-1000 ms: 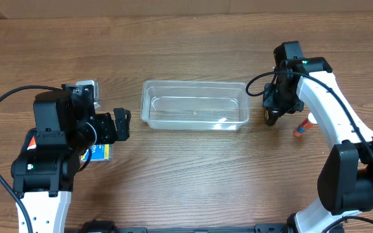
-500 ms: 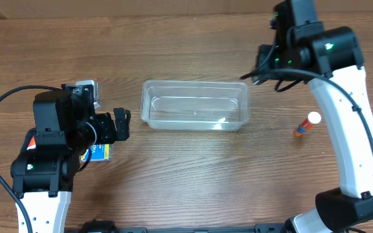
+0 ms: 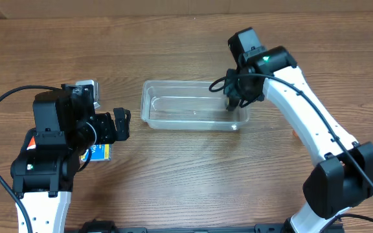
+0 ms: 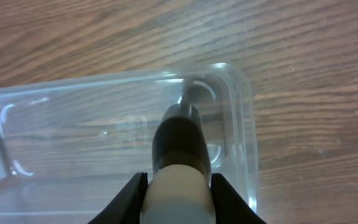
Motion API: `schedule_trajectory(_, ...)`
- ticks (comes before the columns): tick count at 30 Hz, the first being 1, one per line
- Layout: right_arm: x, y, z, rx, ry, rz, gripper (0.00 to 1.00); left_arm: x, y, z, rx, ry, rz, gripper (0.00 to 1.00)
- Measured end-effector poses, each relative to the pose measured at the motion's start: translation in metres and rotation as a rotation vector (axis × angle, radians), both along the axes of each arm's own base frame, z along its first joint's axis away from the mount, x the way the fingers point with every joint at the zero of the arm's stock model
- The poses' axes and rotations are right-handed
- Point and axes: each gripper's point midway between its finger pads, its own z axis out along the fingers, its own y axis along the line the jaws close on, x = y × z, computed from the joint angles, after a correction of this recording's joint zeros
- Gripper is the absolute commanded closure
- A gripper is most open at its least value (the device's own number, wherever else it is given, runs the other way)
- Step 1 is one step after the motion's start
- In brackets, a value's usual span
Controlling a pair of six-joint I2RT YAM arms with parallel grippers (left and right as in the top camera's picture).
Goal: Pack container
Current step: 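Carry the dark bottle into the container's right end and release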
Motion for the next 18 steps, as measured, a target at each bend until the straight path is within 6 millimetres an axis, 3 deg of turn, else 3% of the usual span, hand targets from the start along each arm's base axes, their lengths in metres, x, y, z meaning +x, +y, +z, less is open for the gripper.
schedule_trajectory(4,0.003,-0.002,-0.018,-0.012,-0.015,-0.003,0.96,0.0,0.0,0.0,0.0,0.0,0.0,0.0)
schedule_trajectory(18,0.011,-0.007,-0.038,-0.066,-0.002,-0.016,0.96,0.0,0.0,0.0,0.0,0.0,0.0,0.0)
